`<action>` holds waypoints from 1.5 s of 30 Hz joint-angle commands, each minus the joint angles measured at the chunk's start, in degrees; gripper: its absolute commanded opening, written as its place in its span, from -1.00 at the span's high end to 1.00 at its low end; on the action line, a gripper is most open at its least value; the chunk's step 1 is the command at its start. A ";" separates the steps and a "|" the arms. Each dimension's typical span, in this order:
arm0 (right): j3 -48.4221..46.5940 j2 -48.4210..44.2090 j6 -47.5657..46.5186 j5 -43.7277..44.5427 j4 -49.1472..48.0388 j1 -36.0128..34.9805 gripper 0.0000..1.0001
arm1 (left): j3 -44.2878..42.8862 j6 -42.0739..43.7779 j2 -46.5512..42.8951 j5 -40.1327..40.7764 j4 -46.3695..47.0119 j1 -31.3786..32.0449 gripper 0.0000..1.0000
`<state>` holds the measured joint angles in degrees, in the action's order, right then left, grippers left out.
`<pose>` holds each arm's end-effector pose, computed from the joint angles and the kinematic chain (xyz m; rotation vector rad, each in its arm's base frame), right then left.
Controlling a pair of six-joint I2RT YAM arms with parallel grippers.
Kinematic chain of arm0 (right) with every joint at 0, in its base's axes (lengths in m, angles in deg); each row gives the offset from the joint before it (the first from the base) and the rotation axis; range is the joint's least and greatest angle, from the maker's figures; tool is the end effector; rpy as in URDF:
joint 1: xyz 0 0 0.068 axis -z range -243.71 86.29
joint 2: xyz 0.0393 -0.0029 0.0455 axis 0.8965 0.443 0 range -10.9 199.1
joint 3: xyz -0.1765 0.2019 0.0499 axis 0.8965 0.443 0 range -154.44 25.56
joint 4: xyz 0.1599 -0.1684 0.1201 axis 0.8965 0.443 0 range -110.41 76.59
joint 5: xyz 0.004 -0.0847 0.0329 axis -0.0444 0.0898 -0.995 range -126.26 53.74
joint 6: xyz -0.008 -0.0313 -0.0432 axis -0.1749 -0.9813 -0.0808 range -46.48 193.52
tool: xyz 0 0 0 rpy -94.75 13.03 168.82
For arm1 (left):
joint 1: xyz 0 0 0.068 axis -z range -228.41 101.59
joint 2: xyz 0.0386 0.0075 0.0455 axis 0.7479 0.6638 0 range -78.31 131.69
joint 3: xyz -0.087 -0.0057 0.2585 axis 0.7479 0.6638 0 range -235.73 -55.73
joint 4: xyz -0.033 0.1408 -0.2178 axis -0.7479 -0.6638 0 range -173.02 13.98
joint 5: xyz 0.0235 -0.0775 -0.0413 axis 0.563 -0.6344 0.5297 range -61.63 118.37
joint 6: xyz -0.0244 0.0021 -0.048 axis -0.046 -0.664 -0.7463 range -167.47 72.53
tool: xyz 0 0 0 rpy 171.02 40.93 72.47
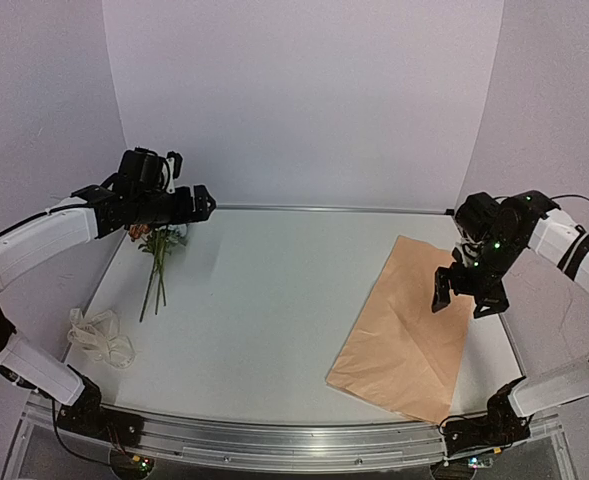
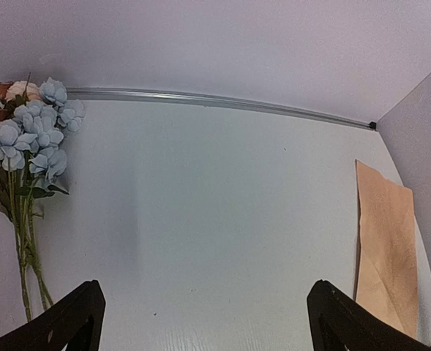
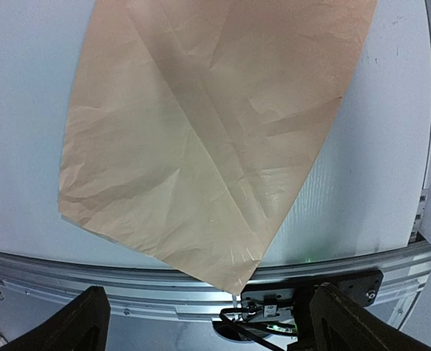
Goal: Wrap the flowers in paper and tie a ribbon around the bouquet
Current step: Move the folded wrapping paper to the center of the board.
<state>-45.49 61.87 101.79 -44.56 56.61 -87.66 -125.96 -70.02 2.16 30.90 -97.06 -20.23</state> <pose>0.1897 0.0899 0.3111 0.0919 3.0101 0.3266 0.2843 -0.1506 0.3325 0.0791 2.1518 -0.4760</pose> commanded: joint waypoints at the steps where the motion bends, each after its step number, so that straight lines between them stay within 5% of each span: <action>1: 3.58 -1.49 2.14 3.92 -1.06 2.03 -0.97 | 0.60 -0.87 -0.68 -4.43 1.35 -0.03 -0.99; 20: 29.89 -2.63 12.97 -9.83 -29.98 23.45 -0.97 | 7.95 -12.41 13.04 -20.03 17.58 5.26 -0.99; 30: 28.87 6.54 15.52 -14.79 -39.71 28.08 -0.97 | 7.74 -12.94 15.45 -21.83 19.27 5.54 -0.99; 45: 19.56 24.15 14.73 -22.13 -41.45 27.12 -0.97 | 6.36 -14.46 19.52 -23.28 19.77 5.90 -0.99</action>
<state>-22.22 80.91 116.11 -62.99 16.88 -59.66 -117.79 -83.61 20.16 8.78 -79.73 -14.89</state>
